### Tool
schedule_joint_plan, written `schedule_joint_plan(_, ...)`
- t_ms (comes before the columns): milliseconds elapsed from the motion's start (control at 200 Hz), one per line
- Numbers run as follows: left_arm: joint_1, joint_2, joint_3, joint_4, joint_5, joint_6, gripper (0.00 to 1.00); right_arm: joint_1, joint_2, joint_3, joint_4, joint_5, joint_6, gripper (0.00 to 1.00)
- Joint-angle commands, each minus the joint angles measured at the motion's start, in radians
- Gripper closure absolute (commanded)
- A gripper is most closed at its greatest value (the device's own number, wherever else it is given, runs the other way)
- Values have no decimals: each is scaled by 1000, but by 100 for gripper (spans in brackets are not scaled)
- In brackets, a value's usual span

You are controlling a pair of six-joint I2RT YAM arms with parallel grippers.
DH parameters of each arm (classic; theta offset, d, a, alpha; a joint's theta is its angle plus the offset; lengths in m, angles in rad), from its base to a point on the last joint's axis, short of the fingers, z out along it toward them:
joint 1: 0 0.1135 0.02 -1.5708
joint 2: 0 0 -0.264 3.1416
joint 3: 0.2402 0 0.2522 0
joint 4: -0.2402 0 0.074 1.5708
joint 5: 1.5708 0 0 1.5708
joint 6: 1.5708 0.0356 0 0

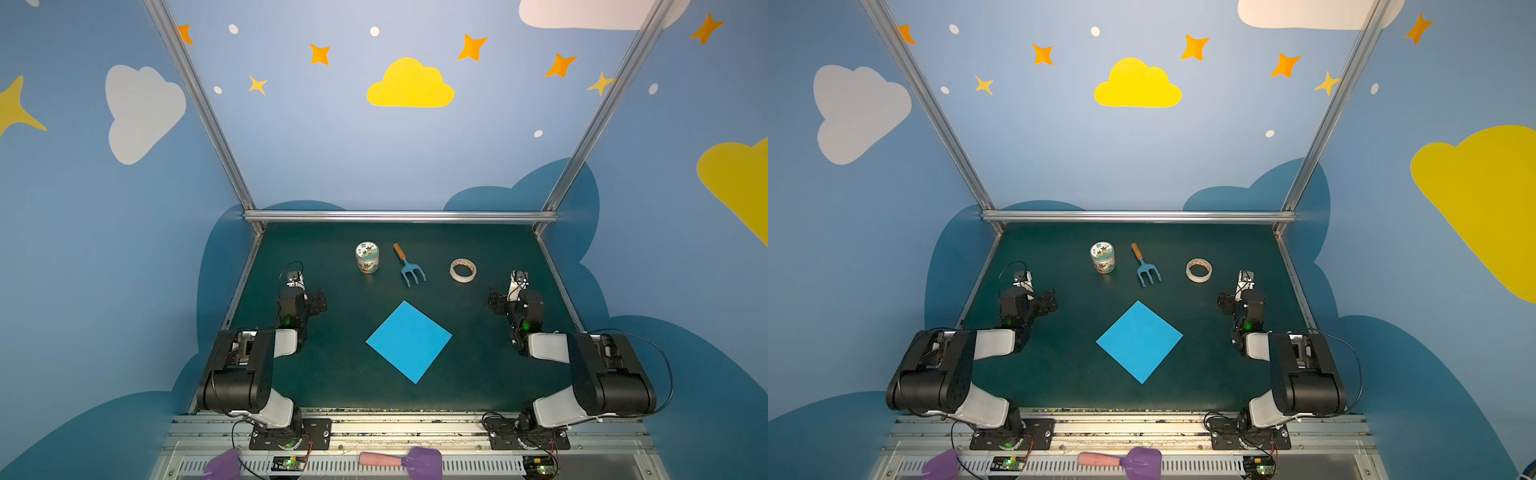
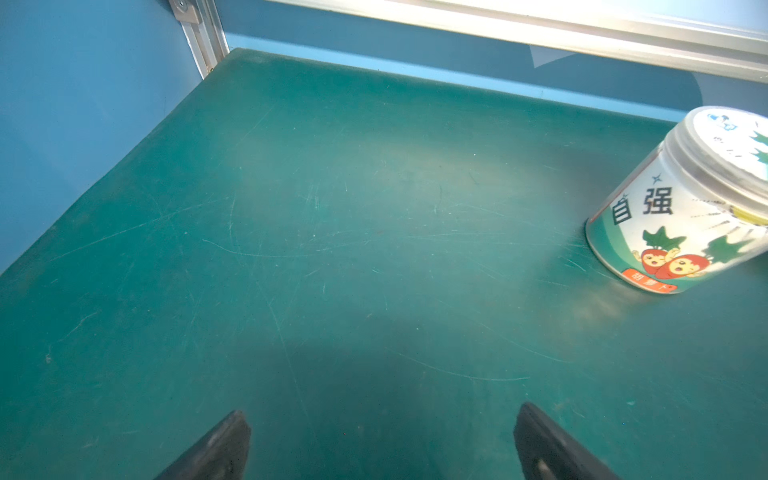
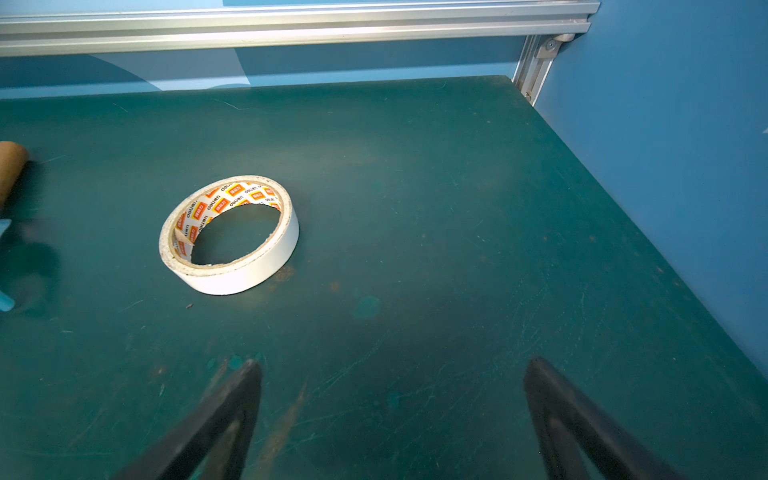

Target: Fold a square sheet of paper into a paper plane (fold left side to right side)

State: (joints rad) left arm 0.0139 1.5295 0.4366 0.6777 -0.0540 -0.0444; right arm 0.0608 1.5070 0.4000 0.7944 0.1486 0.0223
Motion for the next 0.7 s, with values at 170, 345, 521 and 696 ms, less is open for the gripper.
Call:
schedule_joint_plan(170, 3, -13, 6, 14, 6, 4, 0, 3, 3, 3, 2, 4, 9, 3)
schedule_joint_plan(345, 3, -18, 3, 16, 6, -1, 1, 4, -5, -5, 20, 11, 12, 3)
schedule_joint_plan(521, -13, -91, 180, -348, -73, -33, 0, 7, -171, 208, -513, 29, 55, 3)
schedule_joint_plan(696, -75, -127, 353, -697, -101, -184, 0, -21, -213, 432, -900, -46, 425, 3)
